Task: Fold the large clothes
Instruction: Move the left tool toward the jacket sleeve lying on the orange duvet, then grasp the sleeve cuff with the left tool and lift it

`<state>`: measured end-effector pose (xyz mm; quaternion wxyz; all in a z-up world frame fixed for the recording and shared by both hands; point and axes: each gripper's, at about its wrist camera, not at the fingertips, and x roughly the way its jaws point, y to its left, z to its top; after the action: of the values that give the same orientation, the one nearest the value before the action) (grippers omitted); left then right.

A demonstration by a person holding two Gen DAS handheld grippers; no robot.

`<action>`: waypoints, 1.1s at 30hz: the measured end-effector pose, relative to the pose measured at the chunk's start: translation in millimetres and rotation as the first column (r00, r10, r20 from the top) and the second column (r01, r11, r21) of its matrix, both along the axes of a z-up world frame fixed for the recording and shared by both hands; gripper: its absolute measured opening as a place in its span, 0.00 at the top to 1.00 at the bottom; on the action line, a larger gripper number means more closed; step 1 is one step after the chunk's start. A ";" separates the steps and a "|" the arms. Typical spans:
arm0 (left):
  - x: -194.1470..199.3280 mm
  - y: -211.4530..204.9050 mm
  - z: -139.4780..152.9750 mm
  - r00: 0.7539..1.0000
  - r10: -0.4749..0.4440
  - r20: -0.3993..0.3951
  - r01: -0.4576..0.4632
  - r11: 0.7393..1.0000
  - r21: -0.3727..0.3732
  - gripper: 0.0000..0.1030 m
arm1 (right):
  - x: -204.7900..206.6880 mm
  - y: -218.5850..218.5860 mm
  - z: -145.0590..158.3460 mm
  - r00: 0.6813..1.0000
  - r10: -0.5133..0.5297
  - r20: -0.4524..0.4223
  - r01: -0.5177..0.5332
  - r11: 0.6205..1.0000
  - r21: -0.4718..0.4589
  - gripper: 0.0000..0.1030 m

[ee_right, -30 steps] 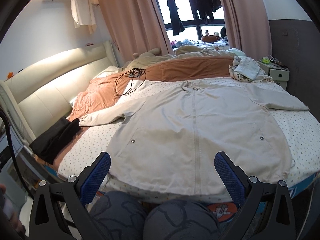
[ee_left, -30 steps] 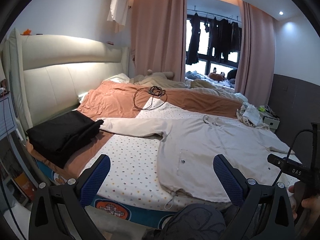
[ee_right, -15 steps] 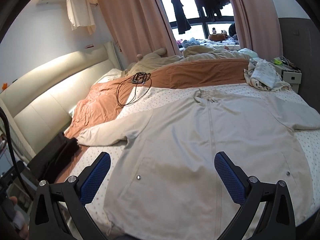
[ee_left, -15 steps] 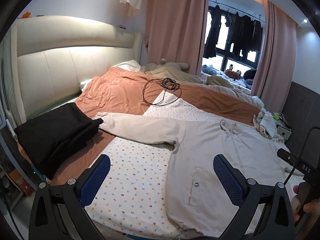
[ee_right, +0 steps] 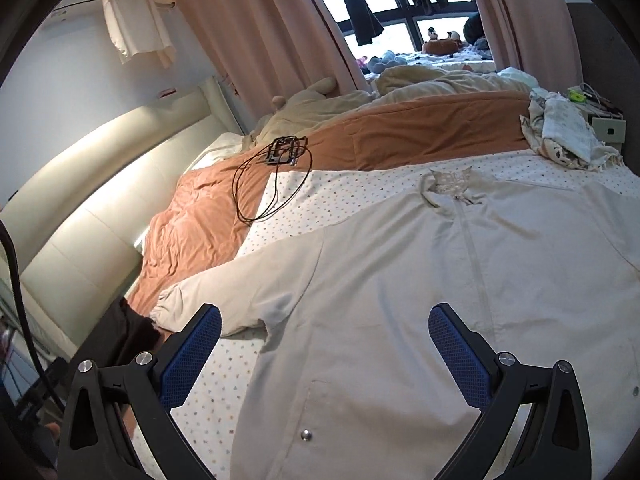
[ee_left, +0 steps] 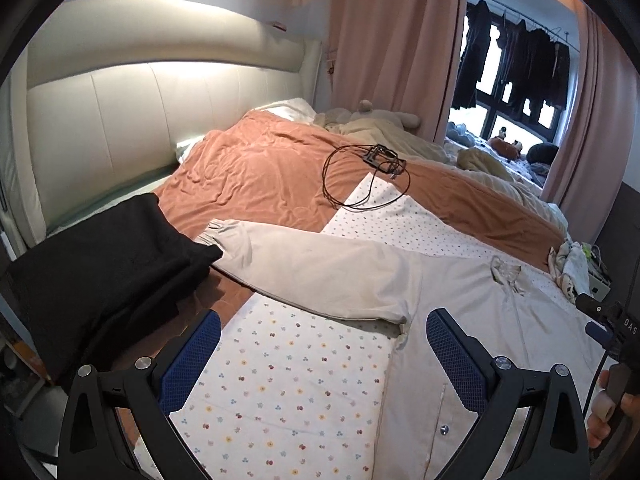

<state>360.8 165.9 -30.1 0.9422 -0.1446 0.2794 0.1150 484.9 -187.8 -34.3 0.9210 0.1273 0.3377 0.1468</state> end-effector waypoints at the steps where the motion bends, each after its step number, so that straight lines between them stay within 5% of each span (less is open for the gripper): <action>1: 8.5 5.0 -2.3 1.000 0.004 -0.005 -0.004 1.000 -0.010 0.00 | 11.3 4.3 -2.1 1.000 0.002 -0.011 -0.002 1.000 0.006 0.00; 6: 54.8 28.9 -18.4 0.999 0.000 -0.054 -0.004 0.998 -0.060 0.04 | 54.7 20.4 -12.5 0.997 0.027 -0.074 -0.024 0.999 0.043 0.00; 13: 114.8 61.7 -51.3 0.988 0.009 -0.156 -0.025 0.995 -0.099 0.22 | 87.4 34.7 -56.9 0.992 0.079 -0.102 -0.071 0.995 0.076 0.00; 19: 165.2 88.9 -104.4 0.960 0.057 -0.273 -0.110 0.977 -0.183 0.41 | 97.3 25.8 -104.1 0.981 0.019 -0.195 -0.009 0.998 0.054 0.05; 21: 180.8 90.9 -121.2 0.947 0.057 -0.316 -0.114 0.980 -0.166 0.41 | 102.2 22.5 -113.5 0.976 0.007 -0.218 0.004 0.999 0.051 0.14; 33: 223.7 113.7 -199.7 0.883 0.152 -0.445 -0.230 0.965 -0.126 0.41 | 117.9 37.8 -144.1 0.957 -0.019 -0.290 0.024 1.000 0.015 0.22</action>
<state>584.5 279.6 -229.8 0.8246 -0.2244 0.4741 0.2118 602.9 -150.0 -178.4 0.8619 0.1595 0.4662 0.1196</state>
